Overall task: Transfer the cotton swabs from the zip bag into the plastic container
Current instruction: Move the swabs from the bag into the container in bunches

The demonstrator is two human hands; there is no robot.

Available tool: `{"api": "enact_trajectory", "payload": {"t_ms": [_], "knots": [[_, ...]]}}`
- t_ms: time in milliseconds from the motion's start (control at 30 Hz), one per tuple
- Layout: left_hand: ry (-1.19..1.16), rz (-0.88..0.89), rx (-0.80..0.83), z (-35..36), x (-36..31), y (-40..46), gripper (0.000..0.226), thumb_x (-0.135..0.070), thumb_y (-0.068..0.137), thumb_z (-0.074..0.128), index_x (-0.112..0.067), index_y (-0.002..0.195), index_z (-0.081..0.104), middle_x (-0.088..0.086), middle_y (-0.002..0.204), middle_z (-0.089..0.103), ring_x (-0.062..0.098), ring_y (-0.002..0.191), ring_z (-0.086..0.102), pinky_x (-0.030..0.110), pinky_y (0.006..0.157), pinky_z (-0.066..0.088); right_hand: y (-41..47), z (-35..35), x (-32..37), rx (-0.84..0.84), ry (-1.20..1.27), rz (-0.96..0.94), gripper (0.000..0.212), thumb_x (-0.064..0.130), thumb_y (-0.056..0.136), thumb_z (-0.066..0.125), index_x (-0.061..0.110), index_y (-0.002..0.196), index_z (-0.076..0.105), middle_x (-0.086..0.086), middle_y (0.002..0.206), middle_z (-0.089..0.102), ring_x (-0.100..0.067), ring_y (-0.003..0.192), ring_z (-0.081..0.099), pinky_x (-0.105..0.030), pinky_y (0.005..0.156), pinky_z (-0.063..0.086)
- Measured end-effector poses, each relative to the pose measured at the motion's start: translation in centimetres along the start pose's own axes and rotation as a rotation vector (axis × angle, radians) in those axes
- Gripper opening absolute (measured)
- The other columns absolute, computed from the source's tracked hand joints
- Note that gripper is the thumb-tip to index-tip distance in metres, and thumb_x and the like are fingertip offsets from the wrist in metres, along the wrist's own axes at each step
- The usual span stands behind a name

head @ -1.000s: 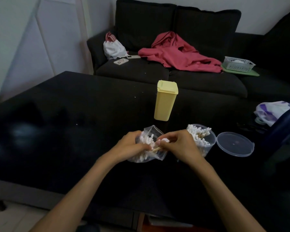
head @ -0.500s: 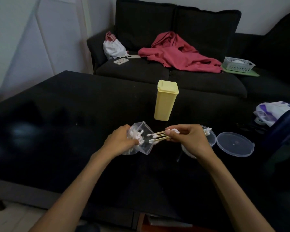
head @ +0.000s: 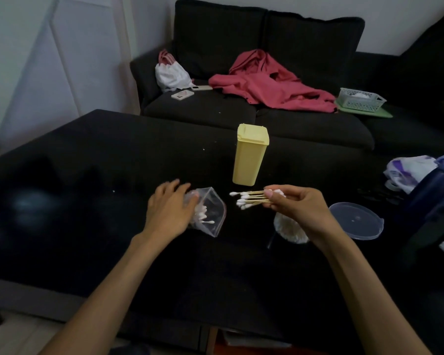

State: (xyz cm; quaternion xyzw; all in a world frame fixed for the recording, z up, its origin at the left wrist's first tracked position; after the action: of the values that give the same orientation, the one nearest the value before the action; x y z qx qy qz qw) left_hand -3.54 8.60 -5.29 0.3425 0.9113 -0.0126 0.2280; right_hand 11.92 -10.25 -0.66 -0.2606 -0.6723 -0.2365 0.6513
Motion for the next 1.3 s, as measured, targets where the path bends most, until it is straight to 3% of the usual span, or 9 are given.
{"api": "enact_trajectory", "payload": {"t_ms": [67, 133, 200, 333, 433, 667, 967, 1200, 1300], "knots": [[-0.052, 0.053, -0.193, -2.2, -1.5, -0.5, 0.047, -0.044, 0.1, 0.028, -0.023, 0.137, 0.046, 0.0, 0.147, 0.038, 0.016, 0.136, 0.03, 0.037, 0.108, 0.029, 0.0, 0.0, -0.1, 0.005, 0.026, 0.013, 0.012, 0.006, 0.083, 0.065, 0.007, 0.094, 0.07, 0.0, 0.076, 0.074, -0.007, 0.07, 0.071, -0.01, 0.061, 0.052], [-0.229, 0.108, -0.264, -3.7, -3.6, -1.4, 0.043, -0.044, 0.1, 0.025, -0.025, 0.123, 0.055, -0.002, 0.125, 0.056, 0.01, 0.114, 0.05, 0.028, 0.088, 0.043, 0.0, 0.3, -0.1, 0.02, 0.037, 0.016, 0.014, 0.006, 0.082, 0.066, 0.004, 0.096, 0.07, -0.002, 0.078, 0.075, -0.009, 0.072, 0.071, -0.011, 0.063, 0.052], [-0.44, 0.08, -0.089, -2.6, -5.3, -2.0, 0.049, -0.049, 0.099, 0.019, -0.025, 0.112, 0.06, -0.003, 0.098, 0.066, 0.007, 0.086, 0.061, 0.024, 0.071, 0.046, -0.1, 1.1, -0.4, 0.049, 0.009, 0.029, 0.017, 0.008, 0.082, 0.067, 0.003, 0.098, 0.07, -0.005, 0.083, 0.074, -0.01, 0.073, 0.071, -0.012, 0.065, 0.053], [-0.564, -0.001, 0.261, 1.7, -7.5, -3.3, 0.068, -0.065, 0.091, 0.009, -0.021, 0.087, 0.06, 0.0, 0.074, 0.067, 0.015, 0.064, 0.063, 0.036, 0.078, 0.05, -0.5, 2.5, -1.0, 0.084, -0.032, 0.022, 0.016, 0.009, 0.081, 0.069, 0.006, 0.097, 0.071, -0.008, 0.087, 0.074, -0.011, 0.074, 0.071, -0.014, 0.068, 0.055], [-0.596, -0.001, 0.307, 3.2, -8.1, -3.3, 0.064, -0.063, 0.093, 0.015, -0.017, 0.076, 0.056, 0.001, 0.07, 0.056, 0.015, 0.065, 0.053, 0.035, 0.075, 0.043, -0.8, 2.4, -0.8, 0.032, -0.037, -0.034, 0.016, 0.007, 0.082, 0.068, 0.002, 0.097, 0.07, -0.009, 0.086, 0.073, -0.011, 0.072, 0.07, -0.015, 0.067, 0.055], [-0.635, 0.16, 0.121, 2.8, -9.6, -3.8, 0.049, -0.045, 0.1, 0.03, -0.011, 0.082, 0.061, -0.003, 0.061, 0.049, 0.011, 0.055, 0.046, 0.031, 0.058, 0.037, -1.1, 1.3, -0.8, 0.081, -0.049, 0.031, 0.017, 0.007, 0.083, 0.067, 0.004, 0.1, 0.069, -0.011, 0.09, 0.073, -0.01, 0.071, 0.071, -0.013, 0.062, 0.053], [-0.753, 0.196, 0.206, 3.0, -10.5, -2.9, 0.043, -0.037, 0.101, 0.036, -0.007, 0.082, 0.061, 0.002, 0.067, 0.049, 0.016, 0.063, 0.047, 0.035, 0.064, 0.035, -1.6, 0.4, 0.6, 0.236, -0.165, 0.012, 0.025, 0.005, 0.079, 0.069, 0.017, 0.101, 0.068, 0.008, 0.085, 0.075, -0.003, 0.081, 0.07, -0.009, 0.065, 0.05], [-0.613, 0.238, 0.041, 2.6, -14.4, -1.4, 0.047, -0.04, 0.1, 0.036, -0.006, 0.078, 0.061, -0.001, 0.062, 0.051, 0.018, 0.06, 0.051, 0.035, 0.061, 0.039, -0.2, -3.2, 0.2, 0.072, -0.002, 0.144, 0.018, 0.004, 0.08, 0.068, 0.004, 0.097, 0.071, -0.005, 0.08, 0.075, -0.009, 0.073, 0.071, -0.014, 0.064, 0.055], [-0.533, 0.297, 0.067, 3.1, -17.3, -0.7, 0.045, -0.042, 0.1, 0.037, -0.015, 0.069, 0.055, -0.005, 0.061, 0.051, 0.014, 0.062, 0.052, 0.034, 0.061, 0.039, 0.3, -6.0, 0.5, -0.011, 0.026, 0.19, 0.016, 0.001, 0.079, 0.068, -0.002, 0.094, 0.069, -0.009, 0.076, 0.074, -0.01, 0.067, 0.07, -0.016, 0.066, 0.057]]}}
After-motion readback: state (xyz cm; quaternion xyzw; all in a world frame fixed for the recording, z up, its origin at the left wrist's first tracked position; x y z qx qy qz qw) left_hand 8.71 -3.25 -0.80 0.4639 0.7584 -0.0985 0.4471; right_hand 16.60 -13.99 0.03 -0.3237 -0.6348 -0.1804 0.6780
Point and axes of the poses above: each hand's wrist, its own y-axis towards the middle knuckle, its own z-axis out of the palm, x = y × z, the point moved 8 cm from there along y, towards the middle knuckle
